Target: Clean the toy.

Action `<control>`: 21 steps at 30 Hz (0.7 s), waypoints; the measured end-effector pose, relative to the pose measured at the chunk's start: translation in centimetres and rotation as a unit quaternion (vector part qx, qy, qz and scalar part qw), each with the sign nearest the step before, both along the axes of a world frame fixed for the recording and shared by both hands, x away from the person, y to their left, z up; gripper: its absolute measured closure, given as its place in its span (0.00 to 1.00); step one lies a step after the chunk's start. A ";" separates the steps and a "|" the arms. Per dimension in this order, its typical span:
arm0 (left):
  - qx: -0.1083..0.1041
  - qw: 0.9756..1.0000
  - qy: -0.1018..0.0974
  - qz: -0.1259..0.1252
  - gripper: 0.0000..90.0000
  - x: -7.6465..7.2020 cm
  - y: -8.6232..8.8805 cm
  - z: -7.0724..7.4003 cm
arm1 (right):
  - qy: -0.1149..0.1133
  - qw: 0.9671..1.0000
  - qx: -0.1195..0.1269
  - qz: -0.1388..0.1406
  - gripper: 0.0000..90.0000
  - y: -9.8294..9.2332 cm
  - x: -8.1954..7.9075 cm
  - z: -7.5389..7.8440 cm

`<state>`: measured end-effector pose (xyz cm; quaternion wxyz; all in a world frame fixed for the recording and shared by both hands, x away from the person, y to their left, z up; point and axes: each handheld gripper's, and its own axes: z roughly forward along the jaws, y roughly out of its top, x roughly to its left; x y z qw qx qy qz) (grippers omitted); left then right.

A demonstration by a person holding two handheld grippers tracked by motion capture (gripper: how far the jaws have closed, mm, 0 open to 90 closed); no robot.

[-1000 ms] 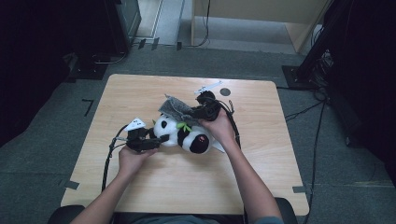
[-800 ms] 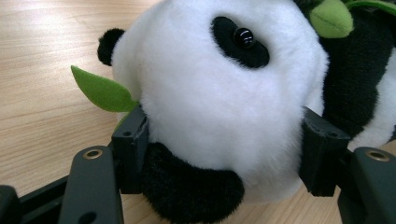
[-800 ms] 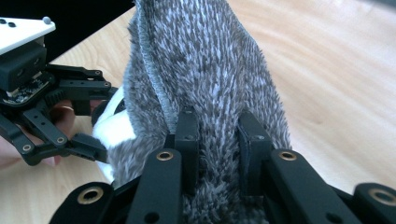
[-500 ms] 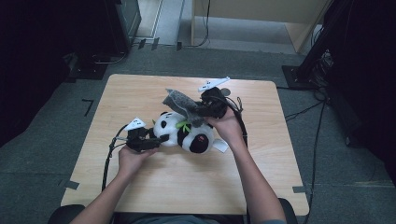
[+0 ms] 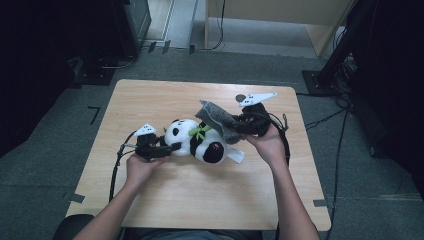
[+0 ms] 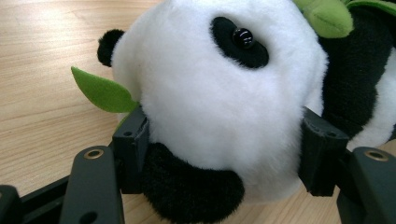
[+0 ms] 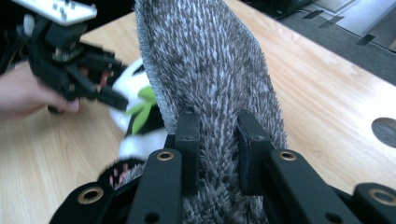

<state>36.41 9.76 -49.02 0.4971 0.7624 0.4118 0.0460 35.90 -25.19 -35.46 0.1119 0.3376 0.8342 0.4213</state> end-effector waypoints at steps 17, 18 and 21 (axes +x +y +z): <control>0.030 0.999 -0.009 -0.004 0.37 0.0 -0.6 0.0 | 0.064 0.996 0.009 0.067 0.80 5.1 0.3 -6.3; 0.029 1.000 -0.009 -0.006 0.37 0.0 -0.5 0.0 | 0.070 0.995 0.012 0.065 0.81 4.8 0.4 -6.5; 0.020 1.000 -0.003 -0.008 0.38 0.1 -0.4 -0.1 | 0.084 0.995 0.027 0.046 0.83 3.9 0.7 -6.8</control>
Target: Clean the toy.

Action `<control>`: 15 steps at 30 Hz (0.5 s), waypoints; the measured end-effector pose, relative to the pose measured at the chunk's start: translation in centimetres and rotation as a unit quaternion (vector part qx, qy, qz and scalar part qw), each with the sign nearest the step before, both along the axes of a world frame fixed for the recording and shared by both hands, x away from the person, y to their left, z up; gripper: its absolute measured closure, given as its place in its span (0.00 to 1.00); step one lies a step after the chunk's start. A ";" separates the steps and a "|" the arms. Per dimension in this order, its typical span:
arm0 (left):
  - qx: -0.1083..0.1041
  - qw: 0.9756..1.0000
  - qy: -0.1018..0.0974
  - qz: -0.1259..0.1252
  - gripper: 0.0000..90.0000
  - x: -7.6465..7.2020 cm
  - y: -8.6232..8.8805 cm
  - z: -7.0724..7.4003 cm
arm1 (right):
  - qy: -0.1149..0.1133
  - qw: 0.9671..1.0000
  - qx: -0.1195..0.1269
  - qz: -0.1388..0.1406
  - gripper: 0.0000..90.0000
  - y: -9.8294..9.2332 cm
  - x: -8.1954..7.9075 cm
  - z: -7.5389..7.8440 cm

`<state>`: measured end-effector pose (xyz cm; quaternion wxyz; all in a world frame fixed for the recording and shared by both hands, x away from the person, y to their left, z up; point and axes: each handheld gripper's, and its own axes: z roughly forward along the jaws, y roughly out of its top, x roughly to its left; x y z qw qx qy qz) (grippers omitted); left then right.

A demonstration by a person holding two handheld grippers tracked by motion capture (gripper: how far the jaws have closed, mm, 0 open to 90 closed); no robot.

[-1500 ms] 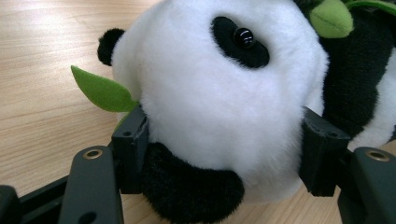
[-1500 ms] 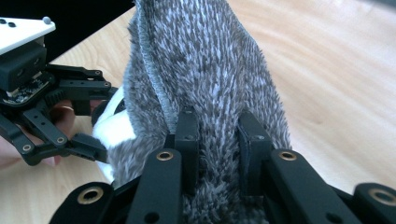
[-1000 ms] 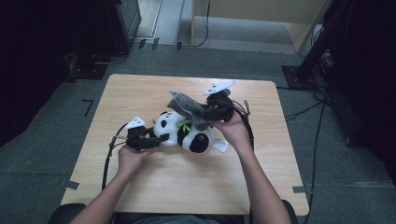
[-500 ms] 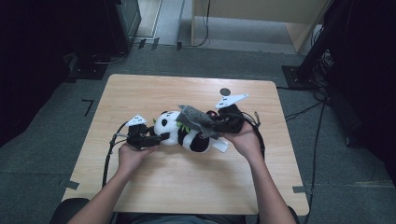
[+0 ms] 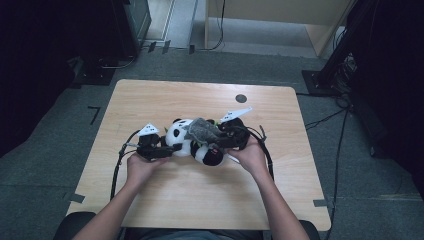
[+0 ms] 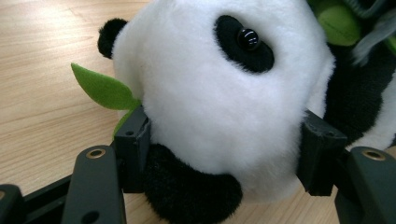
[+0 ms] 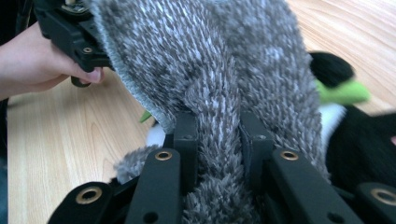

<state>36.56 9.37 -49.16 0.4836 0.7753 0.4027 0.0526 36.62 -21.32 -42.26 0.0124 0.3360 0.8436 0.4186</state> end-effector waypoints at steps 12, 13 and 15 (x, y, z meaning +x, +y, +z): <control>-0.018 1.000 0.009 0.000 0.38 0.2 0.3 -0.2 | -0.003 0.997 -0.021 -0.072 0.85 -4.5 -1.2 -2.2; -0.018 1.000 0.010 0.001 0.38 0.3 0.3 -0.2 | -0.001 0.997 -0.024 -0.075 0.85 -4.7 -1.2 -2.4; -0.021 1.000 0.014 0.000 0.38 0.4 0.4 -0.1 | 0.001 0.996 -0.030 -0.082 0.85 -5.1 -1.2 -2.8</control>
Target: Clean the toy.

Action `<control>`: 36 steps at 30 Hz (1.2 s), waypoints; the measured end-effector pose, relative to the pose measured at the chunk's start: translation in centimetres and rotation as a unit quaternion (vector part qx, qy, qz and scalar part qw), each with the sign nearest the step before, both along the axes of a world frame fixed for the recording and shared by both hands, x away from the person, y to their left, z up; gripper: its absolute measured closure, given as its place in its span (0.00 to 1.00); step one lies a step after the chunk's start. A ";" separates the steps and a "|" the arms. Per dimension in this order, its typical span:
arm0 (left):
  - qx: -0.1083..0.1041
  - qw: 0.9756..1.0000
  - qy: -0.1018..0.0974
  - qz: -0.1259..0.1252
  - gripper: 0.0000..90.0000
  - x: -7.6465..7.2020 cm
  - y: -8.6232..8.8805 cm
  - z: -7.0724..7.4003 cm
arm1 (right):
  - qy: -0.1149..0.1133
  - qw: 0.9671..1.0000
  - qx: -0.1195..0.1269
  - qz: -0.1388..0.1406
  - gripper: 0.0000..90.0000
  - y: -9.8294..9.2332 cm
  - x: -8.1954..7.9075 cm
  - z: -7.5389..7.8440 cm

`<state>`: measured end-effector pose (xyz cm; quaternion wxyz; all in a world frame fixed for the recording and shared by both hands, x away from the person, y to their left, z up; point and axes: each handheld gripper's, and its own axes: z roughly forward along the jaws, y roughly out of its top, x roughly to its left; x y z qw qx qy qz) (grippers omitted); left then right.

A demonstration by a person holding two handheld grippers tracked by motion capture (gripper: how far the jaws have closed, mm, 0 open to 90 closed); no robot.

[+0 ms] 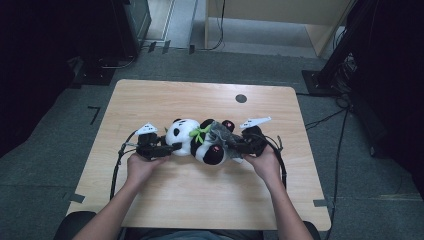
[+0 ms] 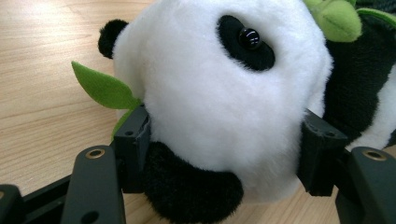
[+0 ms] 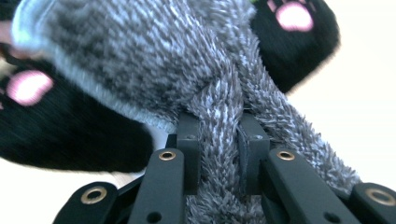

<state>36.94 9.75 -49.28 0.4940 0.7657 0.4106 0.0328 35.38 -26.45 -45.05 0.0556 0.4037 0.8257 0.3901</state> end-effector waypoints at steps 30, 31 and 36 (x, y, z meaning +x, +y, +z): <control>-0.009 1.000 0.015 0.003 0.38 0.6 0.0 0.4 | -0.042 0.997 0.034 0.046 0.86 2.0 -4.6 8.0; -0.008 1.000 0.015 0.002 0.38 0.6 0.0 0.4 | -0.040 0.997 0.030 0.052 0.86 2.5 -4.7 8.0; -0.006 1.000 0.015 -0.001 0.37 0.5 0.0 0.4 | -0.031 0.997 0.001 0.064 0.85 4.1 -4.4 6.4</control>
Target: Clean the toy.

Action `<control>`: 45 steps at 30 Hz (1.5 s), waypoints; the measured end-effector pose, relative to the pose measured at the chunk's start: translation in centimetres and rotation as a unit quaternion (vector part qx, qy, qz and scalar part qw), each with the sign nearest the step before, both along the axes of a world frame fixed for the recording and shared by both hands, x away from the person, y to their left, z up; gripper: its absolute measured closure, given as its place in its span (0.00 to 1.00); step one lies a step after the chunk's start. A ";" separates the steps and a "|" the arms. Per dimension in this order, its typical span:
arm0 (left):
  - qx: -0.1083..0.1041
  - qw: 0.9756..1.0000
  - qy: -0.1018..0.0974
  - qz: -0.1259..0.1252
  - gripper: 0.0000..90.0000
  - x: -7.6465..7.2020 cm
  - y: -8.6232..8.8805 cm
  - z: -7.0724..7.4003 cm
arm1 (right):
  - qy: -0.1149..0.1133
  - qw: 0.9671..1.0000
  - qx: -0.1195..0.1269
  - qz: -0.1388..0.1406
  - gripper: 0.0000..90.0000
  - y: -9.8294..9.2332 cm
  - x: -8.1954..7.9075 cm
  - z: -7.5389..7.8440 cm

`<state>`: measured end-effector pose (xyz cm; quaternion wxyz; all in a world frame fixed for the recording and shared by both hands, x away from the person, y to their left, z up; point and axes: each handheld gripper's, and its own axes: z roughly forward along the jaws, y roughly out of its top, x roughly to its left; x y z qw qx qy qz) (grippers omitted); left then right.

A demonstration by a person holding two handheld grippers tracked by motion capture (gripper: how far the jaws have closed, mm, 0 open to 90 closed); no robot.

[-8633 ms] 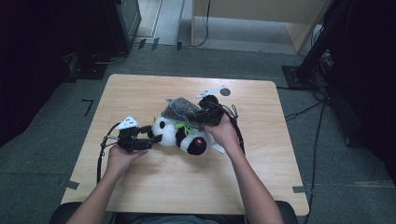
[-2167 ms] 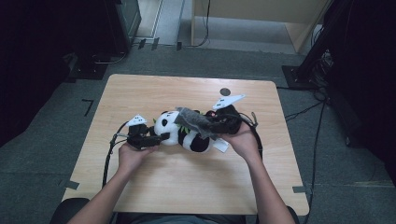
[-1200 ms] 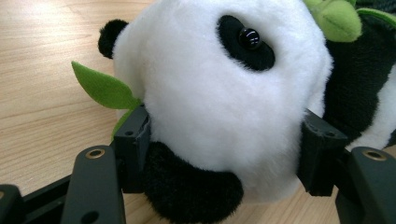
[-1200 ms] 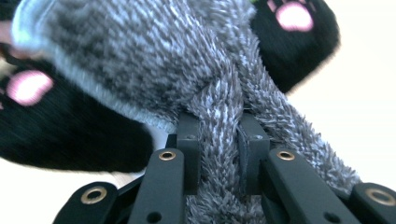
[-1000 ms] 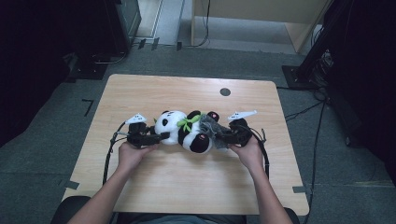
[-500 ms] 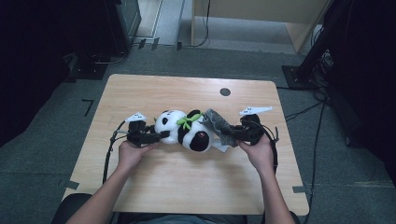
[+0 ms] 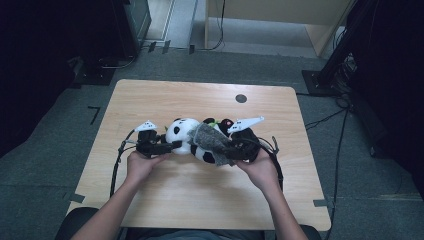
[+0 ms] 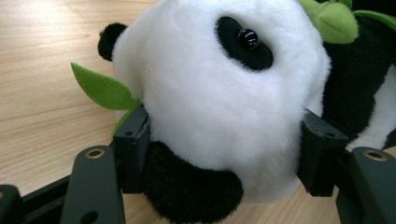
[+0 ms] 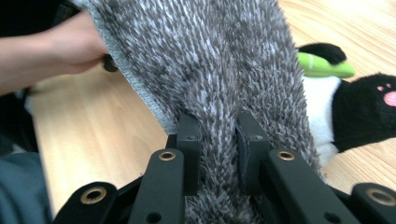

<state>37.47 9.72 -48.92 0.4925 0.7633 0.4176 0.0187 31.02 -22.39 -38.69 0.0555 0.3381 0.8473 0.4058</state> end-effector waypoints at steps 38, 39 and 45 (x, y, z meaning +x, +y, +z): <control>0.005 1.000 -0.007 0.003 0.38 -0.2 -0.4 0.1 | -0.002 0.998 -0.008 -0.055 0.87 -2.0 0.6 -0.3; 0.004 1.000 -0.005 0.005 0.38 -0.2 -0.4 0.1 | 0.001 0.998 -0.003 -0.062 0.87 -2.4 0.8 -0.3; 0.015 1.000 -0.013 0.006 0.39 -0.5 -1.1 0.4 | -0.031 0.997 0.030 -0.057 0.87 -1.6 0.3 2.1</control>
